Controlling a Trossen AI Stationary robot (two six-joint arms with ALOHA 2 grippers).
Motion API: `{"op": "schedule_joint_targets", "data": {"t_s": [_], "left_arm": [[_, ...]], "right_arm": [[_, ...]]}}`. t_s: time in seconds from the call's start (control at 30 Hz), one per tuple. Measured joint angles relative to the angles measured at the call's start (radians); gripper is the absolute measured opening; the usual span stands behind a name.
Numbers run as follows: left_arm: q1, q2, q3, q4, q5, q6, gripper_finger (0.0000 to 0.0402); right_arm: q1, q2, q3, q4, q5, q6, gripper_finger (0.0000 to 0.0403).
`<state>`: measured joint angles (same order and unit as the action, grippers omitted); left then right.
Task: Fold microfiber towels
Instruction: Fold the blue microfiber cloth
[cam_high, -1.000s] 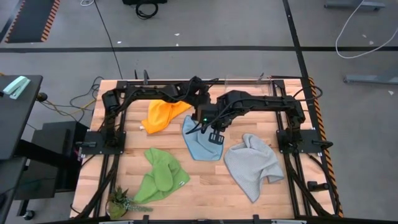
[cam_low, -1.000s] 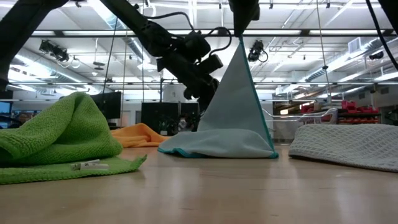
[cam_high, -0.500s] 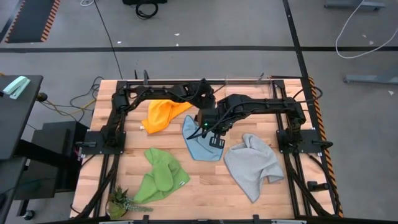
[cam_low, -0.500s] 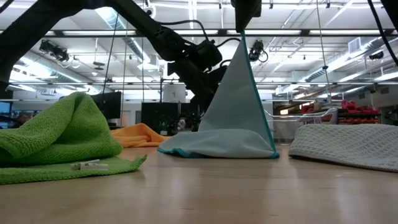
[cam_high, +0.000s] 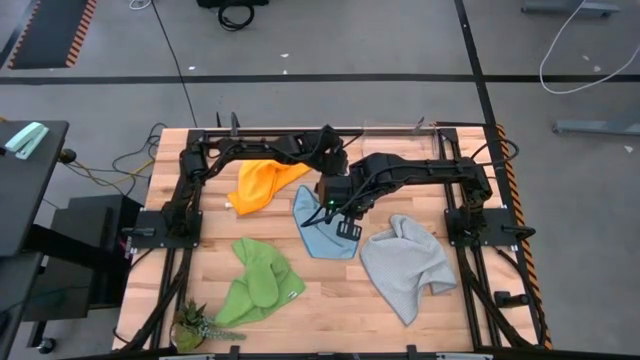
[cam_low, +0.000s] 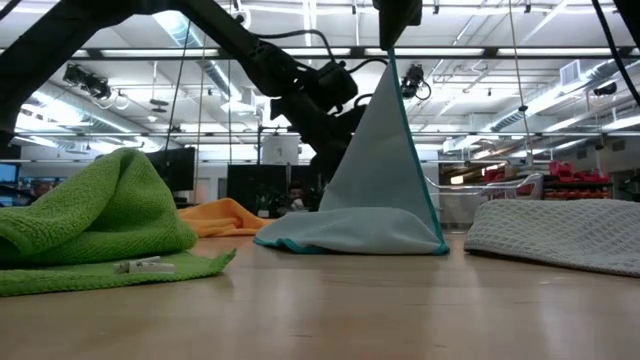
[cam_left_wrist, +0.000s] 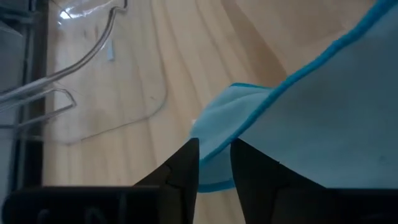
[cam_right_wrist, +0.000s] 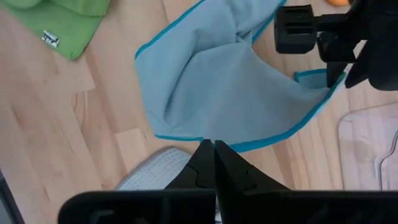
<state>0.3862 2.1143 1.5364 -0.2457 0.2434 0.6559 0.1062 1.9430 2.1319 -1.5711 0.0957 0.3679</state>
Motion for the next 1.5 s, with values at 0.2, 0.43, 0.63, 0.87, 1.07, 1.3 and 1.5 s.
{"op": "schedule_joint_targets", "data": {"t_s": [0.2,0.43,0.63,0.87,1.07,1.3,1.5], "left_arm": [[-0.003,0.006,0.000,-0.024,0.001,-0.045,0.0038],[-0.005,0.027,-0.001,-0.081,-0.039,-0.170,0.0010],[-0.002,0.011,0.000,-0.152,-0.090,-0.256,0.0005],[-0.014,-0.087,0.000,-0.213,-0.107,-0.314,0.0003],[-0.032,-0.242,0.000,-0.286,-0.128,-0.371,0.0002],[-0.082,-0.412,0.000,-0.409,-0.247,-0.419,0.0001],[-0.134,-0.533,0.000,-0.474,-0.368,-0.491,0.0001]], "right_arm": [[0.002,0.000,0.000,0.000,0.012,0.008,0.0000],[0.013,-0.004,0.000,0.000,0.040,0.047,0.0000],[0.033,-0.061,-0.002,-0.001,0.140,0.139,0.0000],[0.055,-0.129,-0.002,0.000,0.193,0.231,0.0000],[0.061,-0.133,-0.003,0.001,0.208,0.239,0.0000],[0.040,-0.182,-0.003,0.000,0.276,0.210,0.0000],[0.006,-0.234,-0.003,0.000,0.305,0.138,0.0000]]}}
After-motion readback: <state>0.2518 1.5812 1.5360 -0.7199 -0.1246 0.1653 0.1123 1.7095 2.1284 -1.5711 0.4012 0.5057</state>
